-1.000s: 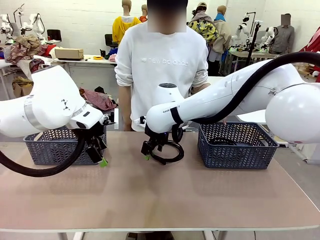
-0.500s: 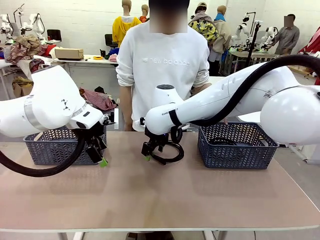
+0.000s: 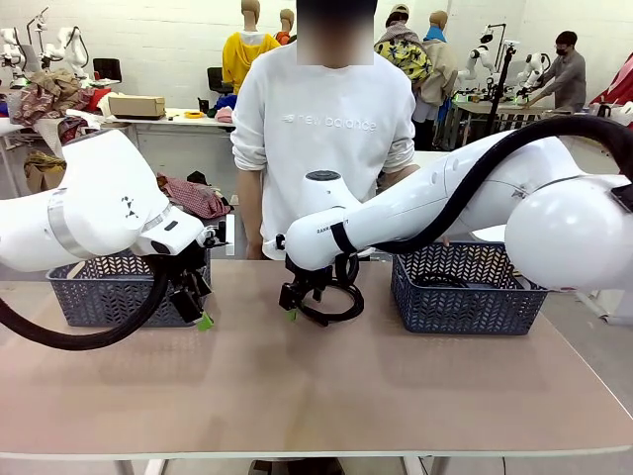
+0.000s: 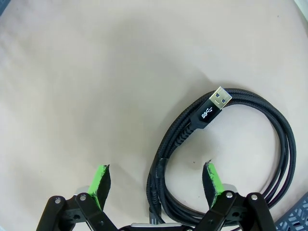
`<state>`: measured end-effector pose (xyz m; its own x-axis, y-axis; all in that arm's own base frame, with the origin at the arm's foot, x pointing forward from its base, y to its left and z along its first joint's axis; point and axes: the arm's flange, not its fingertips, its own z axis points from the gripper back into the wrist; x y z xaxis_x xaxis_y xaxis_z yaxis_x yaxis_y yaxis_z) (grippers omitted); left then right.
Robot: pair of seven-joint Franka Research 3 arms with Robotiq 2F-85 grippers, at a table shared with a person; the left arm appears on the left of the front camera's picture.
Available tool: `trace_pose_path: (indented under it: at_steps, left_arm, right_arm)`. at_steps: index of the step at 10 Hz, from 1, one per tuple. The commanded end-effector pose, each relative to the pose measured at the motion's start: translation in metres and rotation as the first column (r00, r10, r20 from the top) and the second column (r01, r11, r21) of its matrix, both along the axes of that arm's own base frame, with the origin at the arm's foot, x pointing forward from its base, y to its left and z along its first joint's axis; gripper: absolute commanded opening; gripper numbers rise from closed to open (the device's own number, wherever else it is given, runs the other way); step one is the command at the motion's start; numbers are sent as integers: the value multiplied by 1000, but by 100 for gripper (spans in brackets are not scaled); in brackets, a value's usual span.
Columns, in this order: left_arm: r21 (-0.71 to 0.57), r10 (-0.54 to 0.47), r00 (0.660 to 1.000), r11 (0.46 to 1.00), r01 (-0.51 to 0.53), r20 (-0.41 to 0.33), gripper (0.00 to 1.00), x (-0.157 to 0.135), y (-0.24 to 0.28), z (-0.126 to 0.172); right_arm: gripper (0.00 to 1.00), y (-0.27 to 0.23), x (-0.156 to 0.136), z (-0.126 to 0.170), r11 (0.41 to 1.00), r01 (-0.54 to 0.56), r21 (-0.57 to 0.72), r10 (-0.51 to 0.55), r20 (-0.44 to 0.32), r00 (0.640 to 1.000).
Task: Organize the cables according to human instructions.
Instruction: Pick up a bundle of cables and place it in the basket indicated by the human.
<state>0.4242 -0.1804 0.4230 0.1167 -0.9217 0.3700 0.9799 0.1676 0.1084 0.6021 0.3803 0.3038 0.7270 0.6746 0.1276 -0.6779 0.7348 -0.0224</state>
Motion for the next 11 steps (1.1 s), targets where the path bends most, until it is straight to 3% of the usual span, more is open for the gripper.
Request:
trace_pose_path:
  at_steps: [1,11]
  left_arm:
    - [-1,4,1000,1000,-4,0,100,1,2,2]
    - [-1,4,1000,1000,-4,0,100,1,2,2]
  right_arm:
    - [100,6,4,3,999,26,-29,-26,16,1000]
    - [1,-1,7,12,997,74,1,-74,-2,997]
